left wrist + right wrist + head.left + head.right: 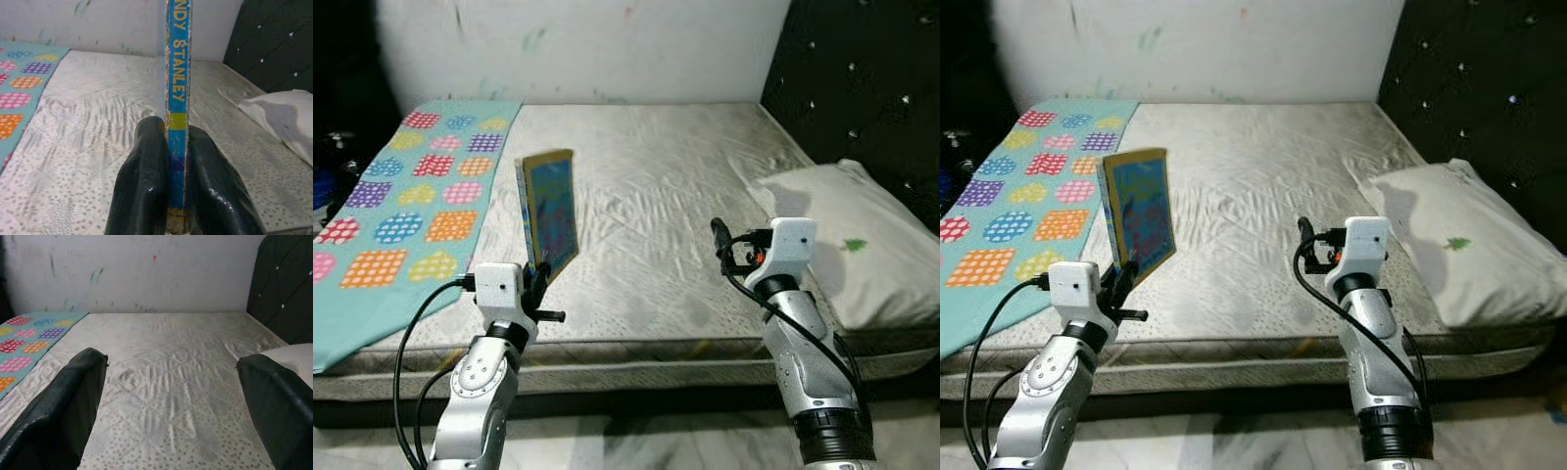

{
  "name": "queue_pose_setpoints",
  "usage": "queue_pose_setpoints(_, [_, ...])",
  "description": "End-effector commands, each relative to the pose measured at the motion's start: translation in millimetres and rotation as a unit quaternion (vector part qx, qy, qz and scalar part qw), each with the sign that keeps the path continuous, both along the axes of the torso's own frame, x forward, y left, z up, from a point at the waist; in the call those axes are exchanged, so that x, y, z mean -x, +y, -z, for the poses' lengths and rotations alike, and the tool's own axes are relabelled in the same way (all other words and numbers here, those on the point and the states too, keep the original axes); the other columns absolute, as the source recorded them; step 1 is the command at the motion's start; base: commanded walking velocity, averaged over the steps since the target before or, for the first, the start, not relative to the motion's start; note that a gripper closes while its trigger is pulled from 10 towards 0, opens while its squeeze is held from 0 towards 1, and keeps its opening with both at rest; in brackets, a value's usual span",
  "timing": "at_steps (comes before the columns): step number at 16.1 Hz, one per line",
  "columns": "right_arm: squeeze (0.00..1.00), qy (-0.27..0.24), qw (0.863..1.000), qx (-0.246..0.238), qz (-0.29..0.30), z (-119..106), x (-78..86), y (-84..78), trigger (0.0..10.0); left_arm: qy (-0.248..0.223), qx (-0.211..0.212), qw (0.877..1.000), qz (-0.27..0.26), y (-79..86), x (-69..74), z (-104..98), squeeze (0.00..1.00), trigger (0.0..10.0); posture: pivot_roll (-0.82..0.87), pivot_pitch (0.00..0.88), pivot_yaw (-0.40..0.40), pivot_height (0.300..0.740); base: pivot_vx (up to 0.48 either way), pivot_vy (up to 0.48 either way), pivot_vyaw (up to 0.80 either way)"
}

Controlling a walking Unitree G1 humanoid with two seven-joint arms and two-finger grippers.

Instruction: Clean up the room

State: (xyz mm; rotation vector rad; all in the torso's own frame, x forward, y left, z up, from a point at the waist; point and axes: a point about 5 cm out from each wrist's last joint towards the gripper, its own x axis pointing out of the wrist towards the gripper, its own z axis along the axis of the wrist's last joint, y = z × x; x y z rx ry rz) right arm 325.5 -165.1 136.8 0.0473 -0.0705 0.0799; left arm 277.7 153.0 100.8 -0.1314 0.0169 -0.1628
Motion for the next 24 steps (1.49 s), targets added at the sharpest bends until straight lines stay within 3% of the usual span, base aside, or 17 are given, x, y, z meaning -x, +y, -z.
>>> queue_pose_setpoints(1, [0.0, -0.006, 1.0, -0.001, 0.0, -3.4, -0.2, 1.3, 10.0, -0.04, 0.0, 0.999, -0.004, 5.9, -1.1, -15.9, 0.0, 10.0, -0.04, 0.03, 0.004, 0.74, 0.0, 0.0, 0.0])
queue_pose_setpoints(18, [0.0, -0.005, 1.0, 0.0, 0.009, -2.4, 0.4, -2.9, 10.0, -0.04, 0.007, 0.999, 0.013, 1.5, -0.2, -14.8, 0.0, 10.0, -0.04, 0.032, 0.006, 0.74, 0.297, 0.0, 0.0])
queue_pose_setpoints(21, [0.0, -0.004, 1.0, -0.001, 0.01, -2.0, 0.5, -3.1, 10.0, -0.031, -0.011, 0.999, -0.027, 4.6, -4.1, -12.0, 0.0, 10.0, -0.04, 0.028, 0.008, 0.74, 0.0, 0.0, 0.0])
queue_pose_setpoints(24, [0.0, -0.005, 1.0, -0.001, 0.01, -2.2, 0.0, -2.5, 10.0, -0.031, -0.016, 0.999, -0.019, 3.7, -6.3, -12.6, 0.0, 10.0, -0.05, 0.024, 0.011, 0.74, 0.0, 0.0, 0.0])
